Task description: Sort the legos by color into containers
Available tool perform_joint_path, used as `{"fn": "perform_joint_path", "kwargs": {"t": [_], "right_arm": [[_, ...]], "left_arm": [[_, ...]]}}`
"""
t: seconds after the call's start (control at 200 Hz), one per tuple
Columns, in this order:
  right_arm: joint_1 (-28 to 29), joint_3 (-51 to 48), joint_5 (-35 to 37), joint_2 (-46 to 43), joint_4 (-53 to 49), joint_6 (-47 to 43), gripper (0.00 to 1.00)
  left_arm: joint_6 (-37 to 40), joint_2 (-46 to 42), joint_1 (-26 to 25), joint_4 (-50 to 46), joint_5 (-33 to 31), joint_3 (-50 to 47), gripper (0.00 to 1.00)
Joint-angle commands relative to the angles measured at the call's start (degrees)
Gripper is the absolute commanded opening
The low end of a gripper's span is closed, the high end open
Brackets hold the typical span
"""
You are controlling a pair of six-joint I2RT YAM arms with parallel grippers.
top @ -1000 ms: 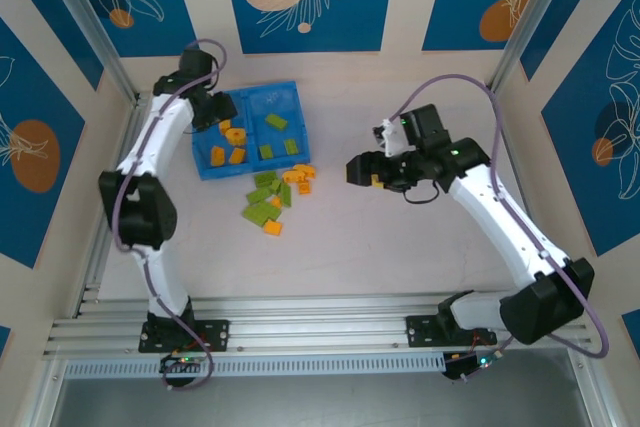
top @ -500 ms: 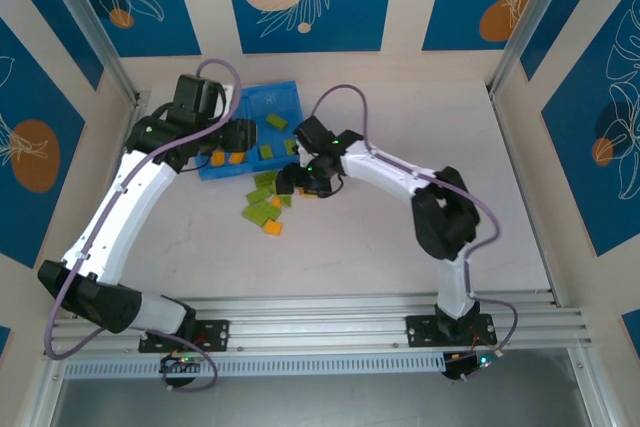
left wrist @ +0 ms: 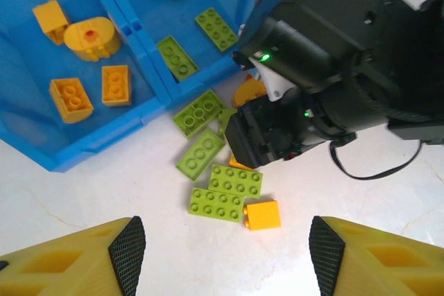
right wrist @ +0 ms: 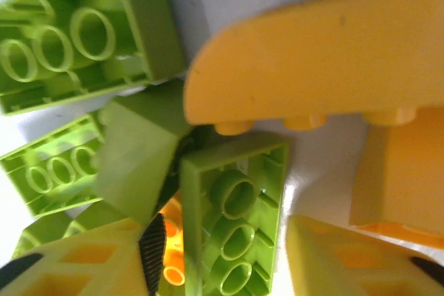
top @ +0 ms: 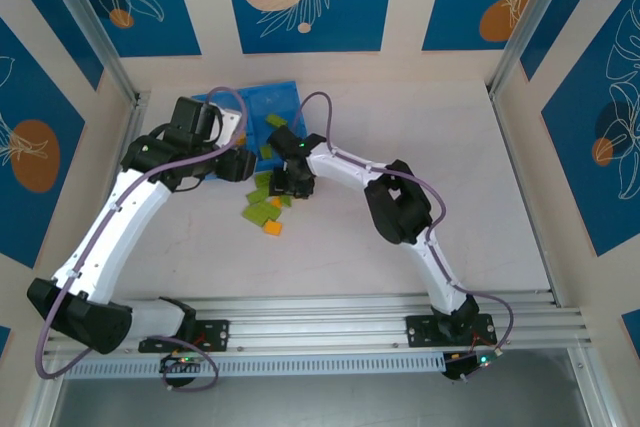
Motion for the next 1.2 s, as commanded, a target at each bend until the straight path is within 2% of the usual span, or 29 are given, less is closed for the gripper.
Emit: {"fn": "perform_joint_path", "kwargs": {"t": [0.0,0.145,0.31,0.485,0.61,0.74,0.97,1.195], "right_arm": [[1.64,0.55,6.02,0.99,-4.92,2.92,0.4],[2.15,-2.64,6.35,-1.15,-5.78,6.47,0.24],[2.68,-3.15,7.04,-5.93,-5.63,4.91,0.18],[2.69,-1.63,9.14,-11.89,-5.22,2.69,0.16],[2.3,3.22,10.92,-12.94,-4.06,-0.46,0.16],[0.56,14.38,14.19,-7.86,-2.76,-4.87,0.16],[-3.95,41.97,14.23,10.81,-3.1,-10.47,0.16],[-6.45,41.3,4.26,16.15,10.21,-11.75,0.17]], "left_arm": [[-0.38,-2.14,-1.59,1.63,1.91,-1.19,0.67],[-0.14,-4.54,-2.65,2.15,2.33,-2.85,0.68],[0.97,-7.61,-3.95,2.64,3.11,-6.18,0.73],[2.79,-10.82,-5.03,2.6,4.11,-9.04,0.88],[2.37,-12.59,-5.21,2.78,4.01,-10.78,0.94],[2.18,-13.72,-5.19,3.04,2.74,-11.4,0.97],[2.47,-14.54,-5.19,2.77,1.56,-11.18,1.0],[1.92,-15.39,-5.18,2.85,0.39,-12.78,1.0]]}}
